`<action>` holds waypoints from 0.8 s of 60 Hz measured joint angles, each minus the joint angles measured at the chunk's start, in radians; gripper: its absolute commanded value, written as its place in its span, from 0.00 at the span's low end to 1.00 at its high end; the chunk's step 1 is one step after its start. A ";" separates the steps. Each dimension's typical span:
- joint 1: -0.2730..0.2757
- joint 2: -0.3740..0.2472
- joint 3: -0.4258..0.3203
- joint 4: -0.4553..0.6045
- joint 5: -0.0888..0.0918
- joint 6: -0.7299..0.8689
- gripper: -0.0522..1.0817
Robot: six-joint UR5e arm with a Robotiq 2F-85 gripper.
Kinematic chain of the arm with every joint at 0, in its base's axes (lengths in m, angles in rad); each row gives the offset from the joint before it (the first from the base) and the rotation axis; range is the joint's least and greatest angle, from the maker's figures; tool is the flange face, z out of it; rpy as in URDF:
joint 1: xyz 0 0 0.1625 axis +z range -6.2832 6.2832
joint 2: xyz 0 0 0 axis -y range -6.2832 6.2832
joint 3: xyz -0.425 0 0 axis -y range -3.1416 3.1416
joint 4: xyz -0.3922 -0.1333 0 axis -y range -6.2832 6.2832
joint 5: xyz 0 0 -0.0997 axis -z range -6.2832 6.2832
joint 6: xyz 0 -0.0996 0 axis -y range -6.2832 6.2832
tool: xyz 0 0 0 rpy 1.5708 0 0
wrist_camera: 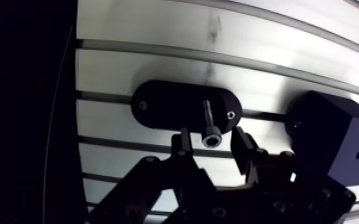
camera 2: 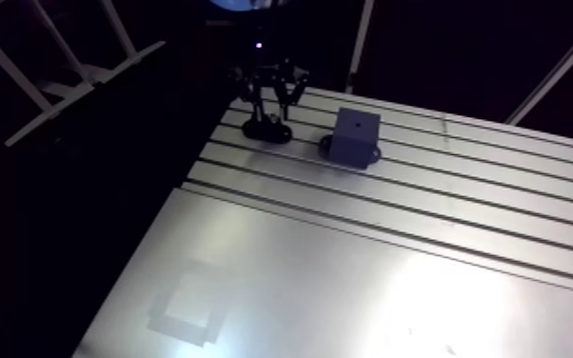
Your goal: Pick up the M10 bolt and insert it into the hole until fully seated.
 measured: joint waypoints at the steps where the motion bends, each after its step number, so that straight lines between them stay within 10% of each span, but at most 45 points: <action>1: 0.000 0.000 0.000 0.000 0.000 0.000 0.53; 48: 0.000 0.004 -0.003 0.000 0.000 -0.002 0.62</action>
